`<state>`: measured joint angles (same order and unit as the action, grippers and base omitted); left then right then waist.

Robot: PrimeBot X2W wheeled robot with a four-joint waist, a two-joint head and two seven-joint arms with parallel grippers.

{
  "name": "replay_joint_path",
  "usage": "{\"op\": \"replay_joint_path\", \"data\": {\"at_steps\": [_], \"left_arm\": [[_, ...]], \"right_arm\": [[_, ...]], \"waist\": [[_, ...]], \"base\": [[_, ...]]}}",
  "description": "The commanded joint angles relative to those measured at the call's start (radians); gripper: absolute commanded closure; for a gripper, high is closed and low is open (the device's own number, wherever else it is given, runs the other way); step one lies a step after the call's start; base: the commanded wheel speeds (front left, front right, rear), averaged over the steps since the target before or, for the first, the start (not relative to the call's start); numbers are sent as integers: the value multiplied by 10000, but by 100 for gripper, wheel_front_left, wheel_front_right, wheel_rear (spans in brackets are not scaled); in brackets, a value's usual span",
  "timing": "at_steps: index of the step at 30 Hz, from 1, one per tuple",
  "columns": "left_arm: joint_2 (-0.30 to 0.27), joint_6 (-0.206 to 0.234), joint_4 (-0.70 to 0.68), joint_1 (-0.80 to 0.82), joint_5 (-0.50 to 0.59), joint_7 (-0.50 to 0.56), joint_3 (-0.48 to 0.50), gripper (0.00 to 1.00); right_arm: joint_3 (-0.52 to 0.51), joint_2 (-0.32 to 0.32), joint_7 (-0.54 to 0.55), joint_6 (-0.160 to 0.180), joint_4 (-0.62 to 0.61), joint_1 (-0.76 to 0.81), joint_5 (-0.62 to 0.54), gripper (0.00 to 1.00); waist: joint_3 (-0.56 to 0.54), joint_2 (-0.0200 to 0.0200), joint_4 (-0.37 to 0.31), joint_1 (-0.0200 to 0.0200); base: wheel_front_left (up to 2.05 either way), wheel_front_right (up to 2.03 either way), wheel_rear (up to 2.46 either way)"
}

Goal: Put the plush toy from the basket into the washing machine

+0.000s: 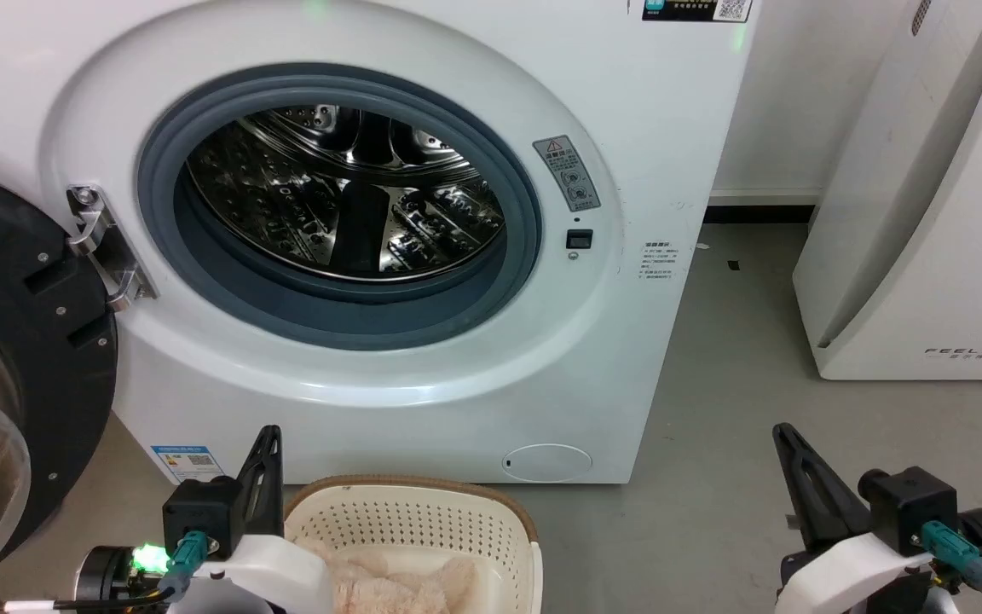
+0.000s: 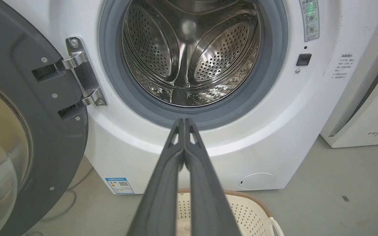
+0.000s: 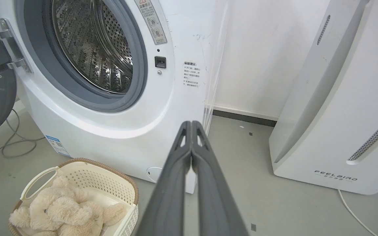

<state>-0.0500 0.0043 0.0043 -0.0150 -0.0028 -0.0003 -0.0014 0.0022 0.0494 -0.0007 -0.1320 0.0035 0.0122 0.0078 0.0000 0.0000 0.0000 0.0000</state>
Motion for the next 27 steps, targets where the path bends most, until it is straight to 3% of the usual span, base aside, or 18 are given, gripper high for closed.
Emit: {"op": "replay_joint_path", "data": {"at_steps": [1, 13, 14, 27], "left_arm": [[-3, -43, -43, 150, 28, 3, 14, 100], [-3, -43, -43, 150, 28, 3, 14, 100], [0, 0, -2, 0, 0, 0, 2, 0], [0, 66, 43, -27, -198, -234, -113, 0]], "right_arm": [[-22, 8, 7, 13, -35, -122, -78, 100], [-22, 8, 7, 13, -35, -122, -78, 100], [0, 0, 0, 0, 0, 0, 0, 0], [-124, 1, -233, 1, 5, 20, 149, 0]], "waist": [[0, 0, 0, 0], [0, 0, 0, 0], [0, 0, 0, 0], [68, 0, -23, 0]], "base": [[0, 0, 0], [0, 0, 0], [0, 0, 0], [0, 0, 0]]}}
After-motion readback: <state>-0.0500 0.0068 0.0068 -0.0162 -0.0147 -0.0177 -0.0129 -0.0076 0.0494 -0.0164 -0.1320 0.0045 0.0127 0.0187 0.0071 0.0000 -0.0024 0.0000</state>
